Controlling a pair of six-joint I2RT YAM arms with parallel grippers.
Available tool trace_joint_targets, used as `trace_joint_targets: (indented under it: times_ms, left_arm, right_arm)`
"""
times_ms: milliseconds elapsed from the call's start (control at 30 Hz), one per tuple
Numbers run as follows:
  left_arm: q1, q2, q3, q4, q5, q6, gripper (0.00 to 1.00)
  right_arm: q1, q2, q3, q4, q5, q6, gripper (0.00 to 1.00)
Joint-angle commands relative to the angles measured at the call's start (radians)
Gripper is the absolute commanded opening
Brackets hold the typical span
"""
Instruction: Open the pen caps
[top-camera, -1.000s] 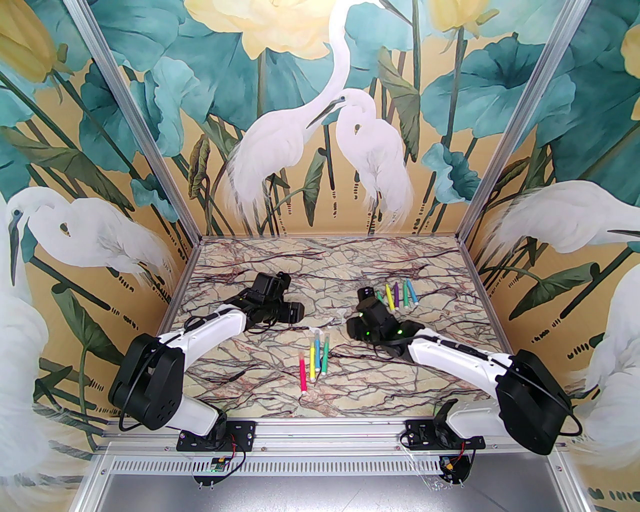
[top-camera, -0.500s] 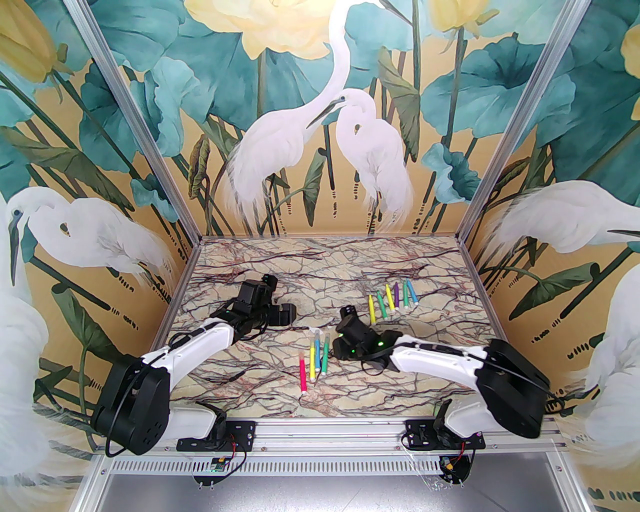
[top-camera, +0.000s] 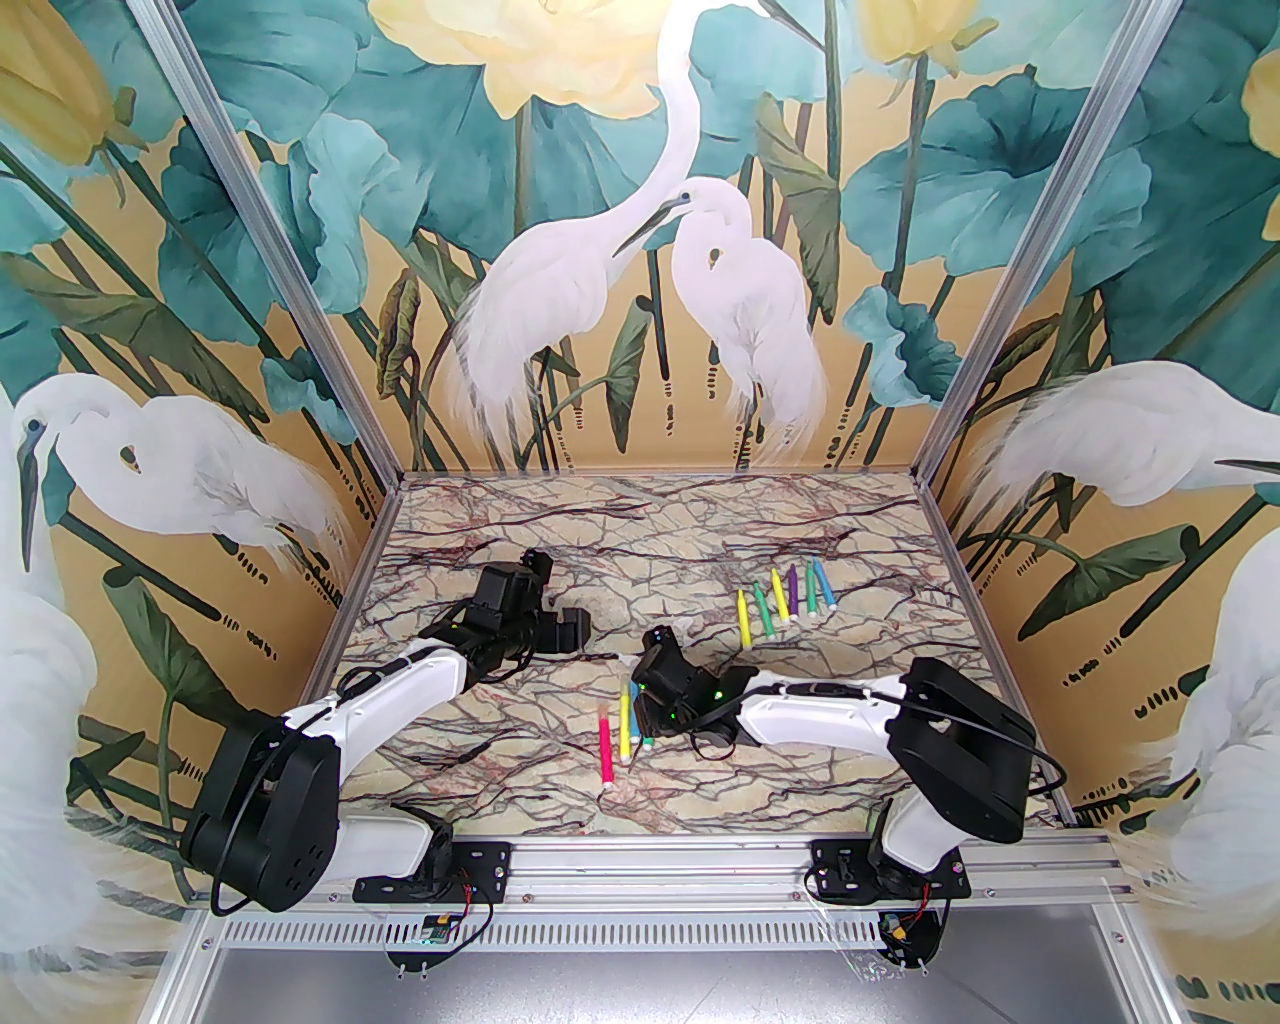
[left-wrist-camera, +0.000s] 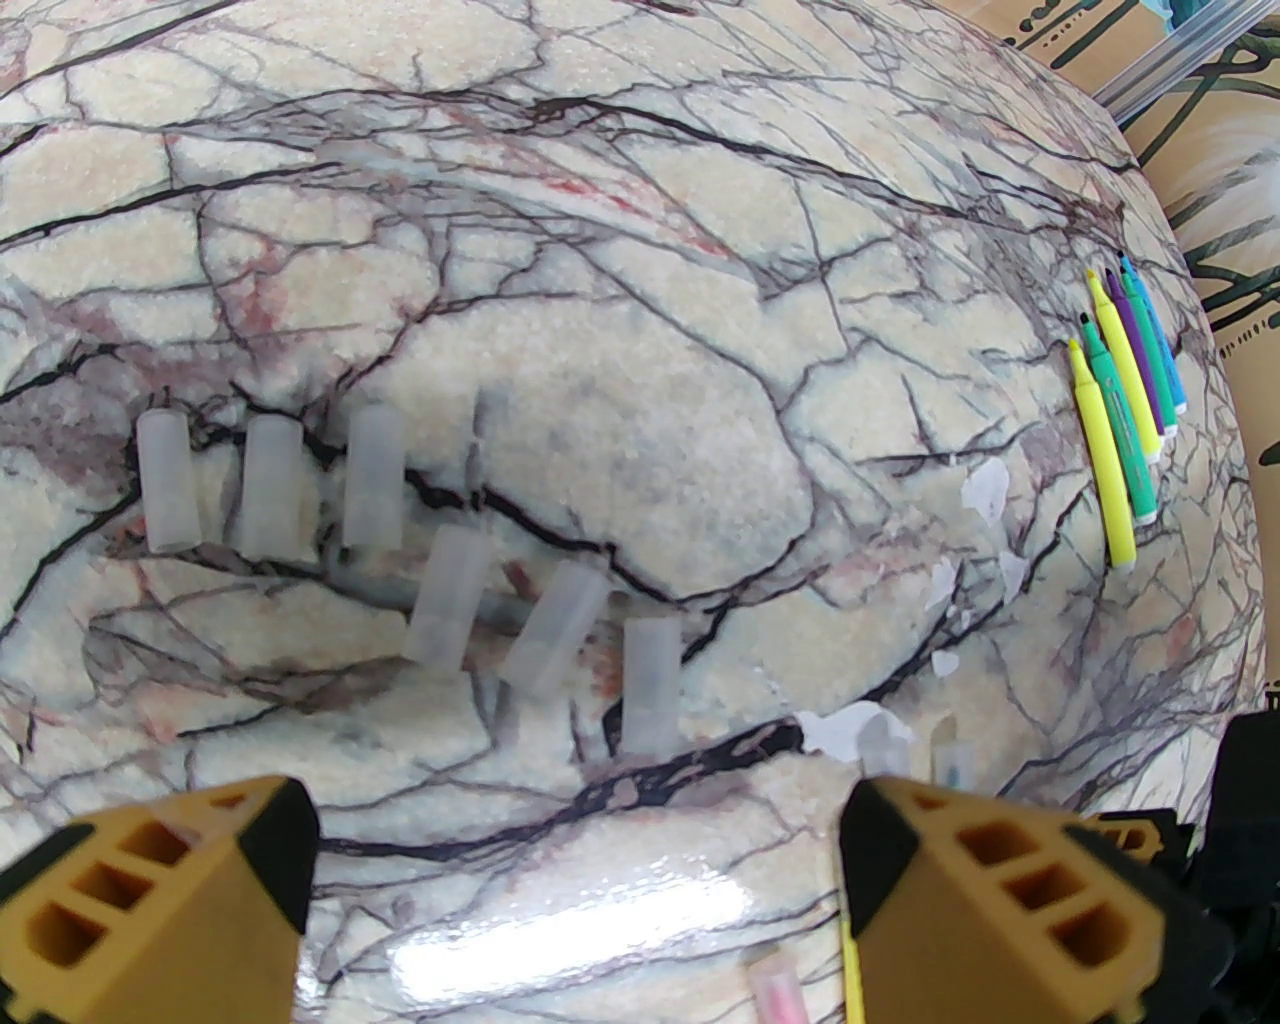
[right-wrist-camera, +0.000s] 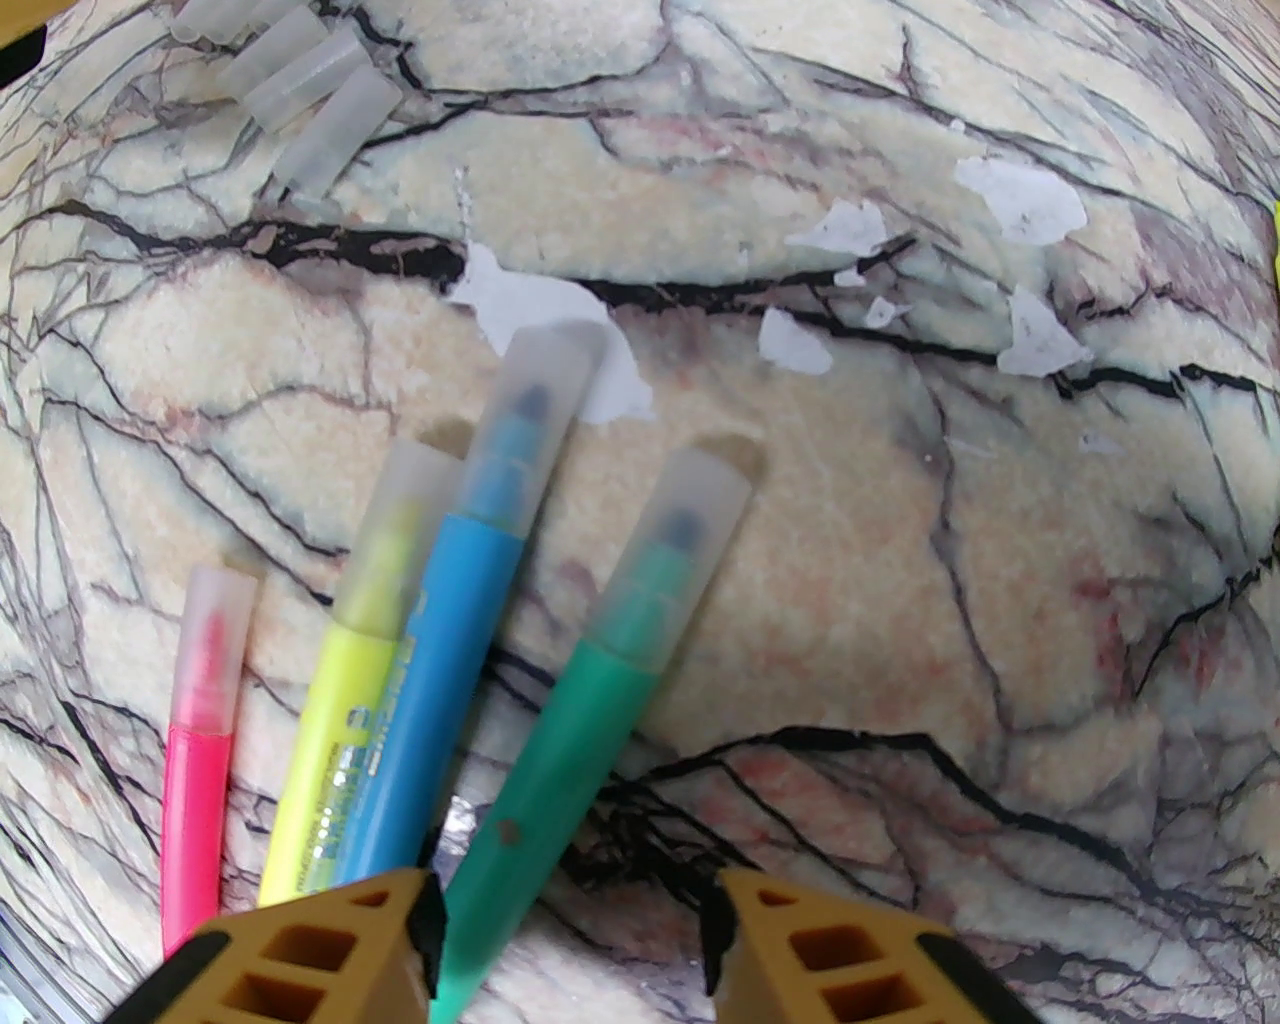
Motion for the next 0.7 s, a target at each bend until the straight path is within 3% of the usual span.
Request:
trace_joint_targets:
  times_ms: [0,667]
  left_arm:
    - [0.006,-0.027,-0.020,0.008,-0.018,0.014,0.91]
    - [0.006,-0.041,-0.025,0.000,-0.022,0.016,0.91]
  right_arm:
    - [0.006,0.018,0.023,0.003,-0.008,0.028,0.48]
    - [0.021,0.101,0.068,-0.033,0.006,0.033,0.39]
